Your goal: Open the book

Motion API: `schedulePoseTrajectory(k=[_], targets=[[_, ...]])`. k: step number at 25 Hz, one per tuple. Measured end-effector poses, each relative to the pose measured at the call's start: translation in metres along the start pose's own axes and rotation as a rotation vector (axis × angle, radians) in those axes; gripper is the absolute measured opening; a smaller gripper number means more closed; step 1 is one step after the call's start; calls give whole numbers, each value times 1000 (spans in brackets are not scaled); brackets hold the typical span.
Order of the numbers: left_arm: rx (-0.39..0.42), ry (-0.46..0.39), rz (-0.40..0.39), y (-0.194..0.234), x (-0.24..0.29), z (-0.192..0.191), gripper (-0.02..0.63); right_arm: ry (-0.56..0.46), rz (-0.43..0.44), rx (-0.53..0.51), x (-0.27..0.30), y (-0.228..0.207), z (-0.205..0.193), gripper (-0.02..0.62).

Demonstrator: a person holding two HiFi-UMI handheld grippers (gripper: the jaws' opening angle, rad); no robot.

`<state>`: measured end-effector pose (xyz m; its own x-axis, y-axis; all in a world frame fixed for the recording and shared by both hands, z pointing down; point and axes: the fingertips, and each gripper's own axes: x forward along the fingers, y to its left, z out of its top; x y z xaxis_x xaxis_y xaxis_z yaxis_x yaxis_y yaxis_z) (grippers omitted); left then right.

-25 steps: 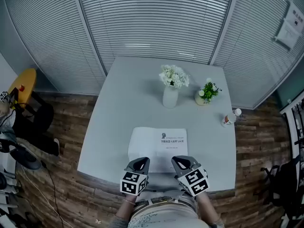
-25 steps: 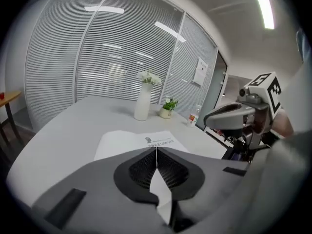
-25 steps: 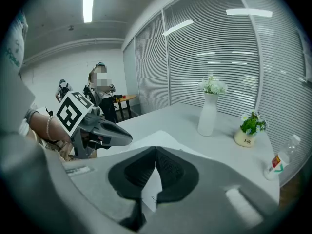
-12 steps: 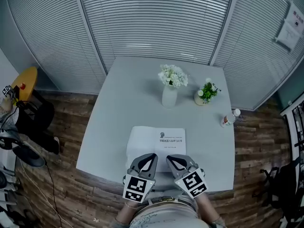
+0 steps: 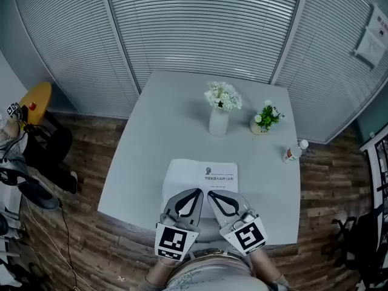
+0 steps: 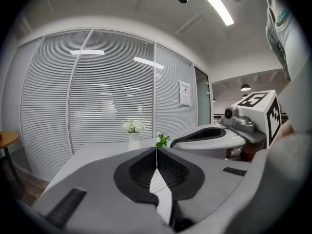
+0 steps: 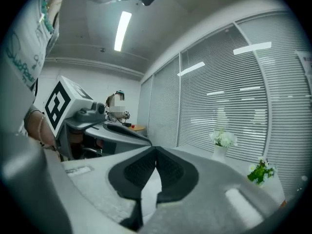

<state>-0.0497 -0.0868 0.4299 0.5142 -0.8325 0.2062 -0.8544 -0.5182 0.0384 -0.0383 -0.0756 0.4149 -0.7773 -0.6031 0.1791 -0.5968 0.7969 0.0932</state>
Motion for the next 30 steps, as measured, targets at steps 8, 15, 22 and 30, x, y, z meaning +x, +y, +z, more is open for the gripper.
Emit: schedulePoseTrajectory(k=[8, 15, 22, 30], targets=[[18, -55, 15, -4, -7, 29, 1, -85, -30, 6, -6, -5, 31, 2], [24, -44, 19, -8, -8, 26, 1, -56, -35, 5, -6, -8, 24, 3], [1, -32, 35, -8, -7, 17, 0, -54, -46, 12, -9, -12, 22, 2], [-8, -23, 51, -9, -6, 11, 0, -48, -26, 7, -9, -12, 17, 2]])
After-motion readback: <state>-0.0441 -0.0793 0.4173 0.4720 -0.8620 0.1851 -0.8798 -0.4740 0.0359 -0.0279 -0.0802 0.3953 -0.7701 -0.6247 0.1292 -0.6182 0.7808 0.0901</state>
